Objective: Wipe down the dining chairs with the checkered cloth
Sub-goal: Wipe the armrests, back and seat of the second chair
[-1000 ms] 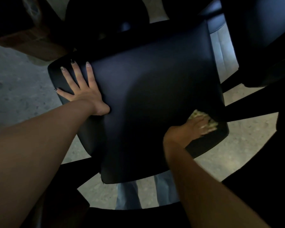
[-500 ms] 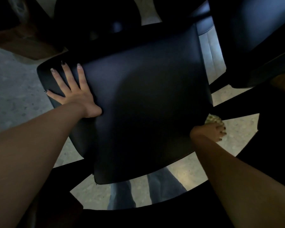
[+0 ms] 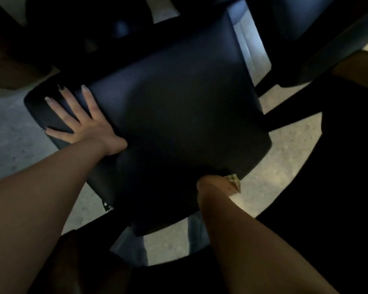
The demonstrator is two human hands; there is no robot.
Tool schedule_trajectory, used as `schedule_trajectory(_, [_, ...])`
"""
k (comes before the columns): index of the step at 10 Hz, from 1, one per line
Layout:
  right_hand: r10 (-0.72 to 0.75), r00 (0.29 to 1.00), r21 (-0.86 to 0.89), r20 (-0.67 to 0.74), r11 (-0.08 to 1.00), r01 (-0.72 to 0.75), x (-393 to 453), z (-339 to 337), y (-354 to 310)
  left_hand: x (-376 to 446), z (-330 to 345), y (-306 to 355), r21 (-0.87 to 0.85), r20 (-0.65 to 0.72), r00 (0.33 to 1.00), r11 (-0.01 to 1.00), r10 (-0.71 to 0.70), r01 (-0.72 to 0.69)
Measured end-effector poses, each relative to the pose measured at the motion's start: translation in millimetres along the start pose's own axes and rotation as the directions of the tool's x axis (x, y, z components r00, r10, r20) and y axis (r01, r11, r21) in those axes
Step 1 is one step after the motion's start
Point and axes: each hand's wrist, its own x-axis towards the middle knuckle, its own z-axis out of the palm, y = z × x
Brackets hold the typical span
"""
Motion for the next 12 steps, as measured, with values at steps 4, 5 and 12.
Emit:
schedule_trajectory(4, [-0.199,0.958,0.526,-0.208,0.802,0.281,-41.0,6.2,9.6,-13.6,-26.3,-11.4,0.114,0.057,0.966,0.959,0.254,-0.259])
schedule_trajectory(5, [-0.172,0.907,0.693,-0.384,0.596,0.406,-6.2,-45.7,-31.3,-8.2,-43.7,-8.3,0.302,0.107,0.802,0.749,0.588,-0.589])
schedule_trajectory(12, [-0.650,0.680,0.072,-0.339,0.703,0.708,18.0,-7.2,-138.4,10.7,-35.1,52.8,0.628,0.305,0.804,0.526,0.511,-0.573])
